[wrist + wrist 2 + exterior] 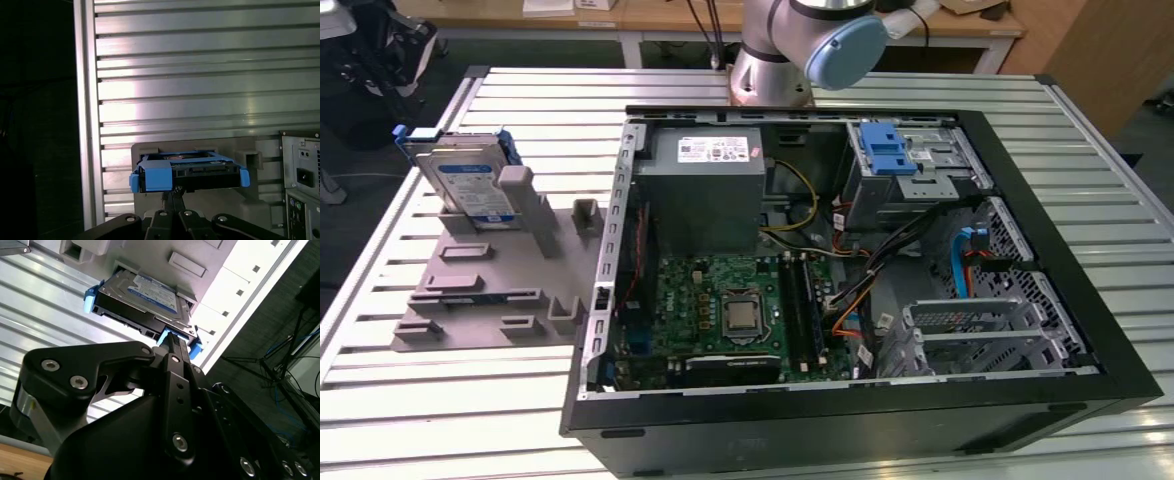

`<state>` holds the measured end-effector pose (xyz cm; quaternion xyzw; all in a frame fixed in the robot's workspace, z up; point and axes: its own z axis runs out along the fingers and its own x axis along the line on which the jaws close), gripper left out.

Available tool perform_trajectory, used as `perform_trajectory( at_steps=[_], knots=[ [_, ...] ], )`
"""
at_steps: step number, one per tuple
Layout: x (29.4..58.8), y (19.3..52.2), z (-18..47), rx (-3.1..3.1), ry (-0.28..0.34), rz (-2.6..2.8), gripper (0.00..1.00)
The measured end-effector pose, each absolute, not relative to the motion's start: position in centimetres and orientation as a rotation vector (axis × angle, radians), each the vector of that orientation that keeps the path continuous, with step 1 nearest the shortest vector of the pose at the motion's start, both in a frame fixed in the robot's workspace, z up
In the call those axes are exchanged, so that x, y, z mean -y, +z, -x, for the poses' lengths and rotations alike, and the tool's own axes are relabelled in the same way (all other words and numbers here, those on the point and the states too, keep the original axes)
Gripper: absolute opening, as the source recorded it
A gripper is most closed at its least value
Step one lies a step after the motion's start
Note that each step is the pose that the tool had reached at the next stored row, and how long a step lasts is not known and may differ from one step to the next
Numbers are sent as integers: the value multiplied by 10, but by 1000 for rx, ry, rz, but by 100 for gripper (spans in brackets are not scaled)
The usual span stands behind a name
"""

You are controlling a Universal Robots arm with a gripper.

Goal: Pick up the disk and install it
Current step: 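Pick up the disk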

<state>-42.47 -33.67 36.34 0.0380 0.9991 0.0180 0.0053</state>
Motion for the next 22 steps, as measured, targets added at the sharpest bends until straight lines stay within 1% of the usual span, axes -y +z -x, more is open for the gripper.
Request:
perform_trajectory(
  at_steps=[22],
  knots=[
    [337,363,425,-3132,57,-8,11]
  ],
)
